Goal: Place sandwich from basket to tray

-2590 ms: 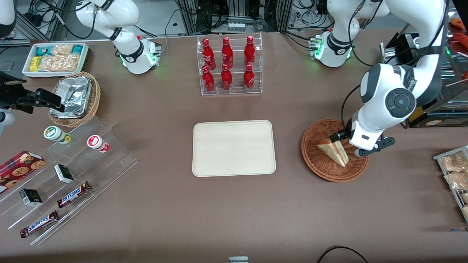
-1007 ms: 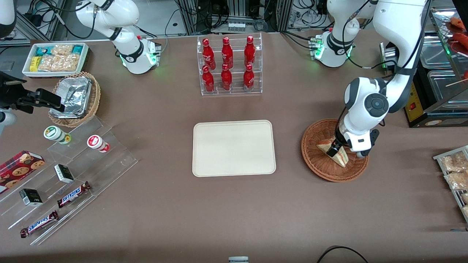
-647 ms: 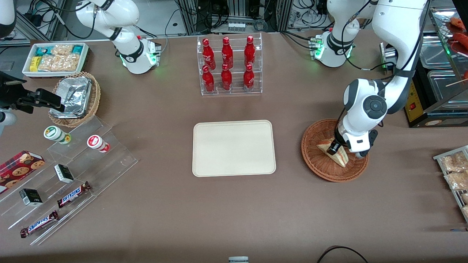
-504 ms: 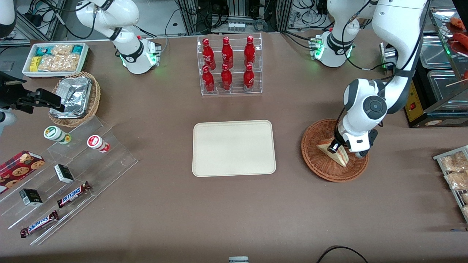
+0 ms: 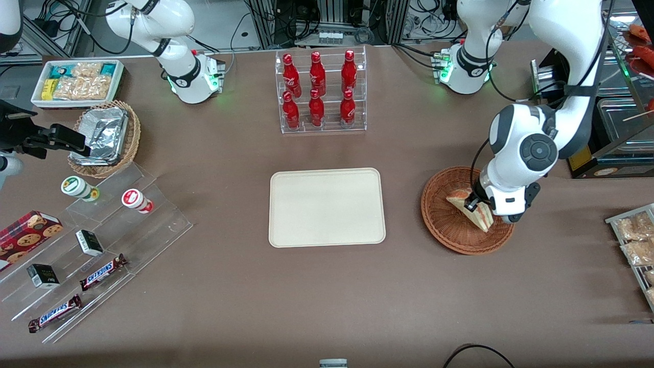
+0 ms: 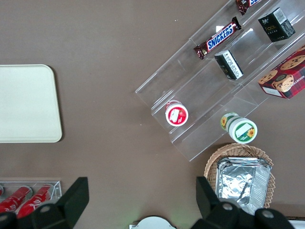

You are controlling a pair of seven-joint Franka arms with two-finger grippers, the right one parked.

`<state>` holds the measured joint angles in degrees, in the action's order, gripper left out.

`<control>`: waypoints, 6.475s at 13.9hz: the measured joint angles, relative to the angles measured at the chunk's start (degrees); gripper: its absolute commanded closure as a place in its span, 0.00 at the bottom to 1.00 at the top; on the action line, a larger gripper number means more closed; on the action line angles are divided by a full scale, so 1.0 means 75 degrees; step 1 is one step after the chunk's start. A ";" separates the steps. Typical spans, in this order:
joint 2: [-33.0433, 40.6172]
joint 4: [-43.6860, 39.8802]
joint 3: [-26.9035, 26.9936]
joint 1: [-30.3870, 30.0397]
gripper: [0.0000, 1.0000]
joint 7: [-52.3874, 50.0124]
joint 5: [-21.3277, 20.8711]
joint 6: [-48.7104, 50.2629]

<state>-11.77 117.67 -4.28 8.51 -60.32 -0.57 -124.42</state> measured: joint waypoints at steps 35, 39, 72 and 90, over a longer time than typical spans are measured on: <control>-0.3997 -0.5077 -0.1196 0.3493 1.00 0.0402 -0.0344 0.0969; -0.4466 -0.5496 -0.1186 0.3775 1.00 0.0183 -0.0347 0.0949; -0.1715 -0.4664 -0.0268 0.2456 0.00 0.2684 -0.0542 0.2826; 0.1629 -0.2458 -0.0133 -0.0921 0.00 0.8368 -0.0192 0.4362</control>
<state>0.45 99.24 -5.28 1.60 2.44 -2.01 -91.70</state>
